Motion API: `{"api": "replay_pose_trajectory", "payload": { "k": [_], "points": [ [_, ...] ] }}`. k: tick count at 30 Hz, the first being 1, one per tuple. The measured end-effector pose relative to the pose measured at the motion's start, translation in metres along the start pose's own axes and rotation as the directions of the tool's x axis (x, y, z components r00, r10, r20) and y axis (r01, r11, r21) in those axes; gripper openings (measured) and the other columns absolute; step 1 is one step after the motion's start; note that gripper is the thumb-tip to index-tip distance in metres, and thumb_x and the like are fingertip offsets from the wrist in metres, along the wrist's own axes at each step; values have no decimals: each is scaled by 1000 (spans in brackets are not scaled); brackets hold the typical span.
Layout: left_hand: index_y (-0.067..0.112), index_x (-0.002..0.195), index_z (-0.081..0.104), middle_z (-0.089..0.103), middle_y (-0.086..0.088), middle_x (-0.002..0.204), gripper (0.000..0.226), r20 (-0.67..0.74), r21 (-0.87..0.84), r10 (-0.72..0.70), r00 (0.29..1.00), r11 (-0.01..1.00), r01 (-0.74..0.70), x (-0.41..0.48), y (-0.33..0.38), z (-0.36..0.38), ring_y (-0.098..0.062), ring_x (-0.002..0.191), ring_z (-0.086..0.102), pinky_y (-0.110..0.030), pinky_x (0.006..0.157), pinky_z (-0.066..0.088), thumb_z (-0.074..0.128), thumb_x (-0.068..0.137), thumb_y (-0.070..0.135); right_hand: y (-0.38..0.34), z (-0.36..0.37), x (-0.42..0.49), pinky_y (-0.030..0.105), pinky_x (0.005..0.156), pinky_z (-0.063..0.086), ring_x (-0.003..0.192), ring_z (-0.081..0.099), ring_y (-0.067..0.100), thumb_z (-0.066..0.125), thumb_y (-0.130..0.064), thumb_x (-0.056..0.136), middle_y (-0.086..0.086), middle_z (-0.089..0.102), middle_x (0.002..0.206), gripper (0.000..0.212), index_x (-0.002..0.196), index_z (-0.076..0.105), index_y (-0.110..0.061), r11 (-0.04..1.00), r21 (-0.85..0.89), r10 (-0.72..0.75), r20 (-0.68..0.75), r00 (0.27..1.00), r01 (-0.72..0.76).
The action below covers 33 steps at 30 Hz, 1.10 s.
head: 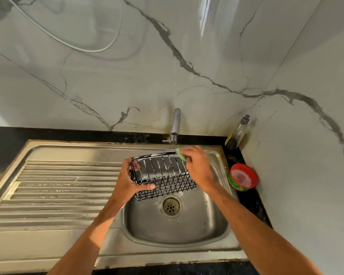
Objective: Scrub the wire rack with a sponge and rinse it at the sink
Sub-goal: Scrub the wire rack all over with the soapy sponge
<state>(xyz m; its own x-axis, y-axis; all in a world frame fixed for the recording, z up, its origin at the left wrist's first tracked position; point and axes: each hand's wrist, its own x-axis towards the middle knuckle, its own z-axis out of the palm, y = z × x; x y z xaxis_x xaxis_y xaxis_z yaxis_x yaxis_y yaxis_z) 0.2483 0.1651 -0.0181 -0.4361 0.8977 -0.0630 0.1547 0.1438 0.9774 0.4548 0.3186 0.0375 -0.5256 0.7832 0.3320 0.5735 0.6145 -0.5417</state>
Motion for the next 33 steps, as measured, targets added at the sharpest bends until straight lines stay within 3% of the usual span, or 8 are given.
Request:
{"api": "replay_pose_trajectory", "payload": {
  "k": [5, 10, 13, 17, 20, 22, 27, 33],
  "points": [
    [32, 133, 41, 60, 8, 127, 116, -14, 27, -17, 1000, 999, 18, -1, 7, 4, -6, 121, 57, -47, 109, 48, 102, 35, 47, 2, 6, 13, 17, 83, 47, 99, 53, 11, 65, 4, 88, 7, 70, 115, 31, 116, 71, -8, 988, 9, 156, -125, 980, -156],
    [35, 135, 39, 59, 5, 131, 124, 15, 50, 7, 1000, 999, -7, 1, 1, 6, -17, 125, 58, -54, 107, 48, 100, 29, 59, -38, 29, 2, 32, 105, 46, 111, 56, 14, 65, 5, 87, 4, 68, 121, 36, 118, 70, -11, 979, -47, -190, 140, 972, 198],
    [31, 138, 39, 59, 4, 131, 128, 8, -9, -16, 1000, 1000, 16, -2, -4, 2, -17, 127, 56, -51, 110, 45, 100, 29, 57, -14, 3, 0, 17, 76, 54, 86, 59, -1, 69, -2, 88, -5, 70, 111, 31, 115, 71, -15, 958, 224, 199, -75, 977, -177],
    [39, 129, 45, 62, 3, 122, 116, -68, -129, -47, 997, 991, 38, -7, -12, -10, -9, 119, 58, -39, 106, 47, 101, 28, 53, 49, -21, -17, 28, 62, 54, 83, 62, 11, 58, 5, 91, 8, 69, 113, 36, 106, 67, -26, 525, 655, 740, -37, 671, -543],
    [24, 127, 49, 63, -1, 116, 115, -86, -205, -88, 992, 976, 68, -11, -13, -10, -7, 108, 64, -38, 103, 50, 102, 28, 51, 51, -4, -36, 52, 83, 57, 118, 58, 33, 40, 8, 98, 13, 55, 135, 43, 117, 58, -26, 22, 779, 744, 406, 531, -627],
    [22, 127, 48, 64, -2, 117, 118, -80, -246, -115, 990, 965, 92, -15, -14, -7, -4, 105, 66, -35, 98, 52, 102, 26, 51, 45, 7, -42, 68, 94, 47, 138, 38, 42, 34, 6, 101, 15, 39, 150, 52, 138, 48, -28, -186, 782, 686, 537, 491, -595],
    [34, 132, 38, 56, -3, 136, 119, -4, -274, -167, 986, 948, 159, -27, -35, -8, -22, 122, 62, -44, 98, 53, 104, 33, 42, 33, 2, -28, 58, 89, 49, 101, 61, 33, 38, -1, 101, 17, 59, 125, 32, 116, 57, -22, -330, 818, 646, 560, 519, -471],
    [35, 133, 46, 56, -2, 121, 119, 178, -74, -244, 953, 963, 260, -24, -44, 6, -29, 111, 57, -38, 92, 49, 101, 29, 55, 4, -4, -8, 31, 61, 40, 69, 51, 17, 37, 8, 97, 12, 65, 100, 38, 109, 59, -20, -234, 870, 644, 473, 602, -433]
  ]
}}
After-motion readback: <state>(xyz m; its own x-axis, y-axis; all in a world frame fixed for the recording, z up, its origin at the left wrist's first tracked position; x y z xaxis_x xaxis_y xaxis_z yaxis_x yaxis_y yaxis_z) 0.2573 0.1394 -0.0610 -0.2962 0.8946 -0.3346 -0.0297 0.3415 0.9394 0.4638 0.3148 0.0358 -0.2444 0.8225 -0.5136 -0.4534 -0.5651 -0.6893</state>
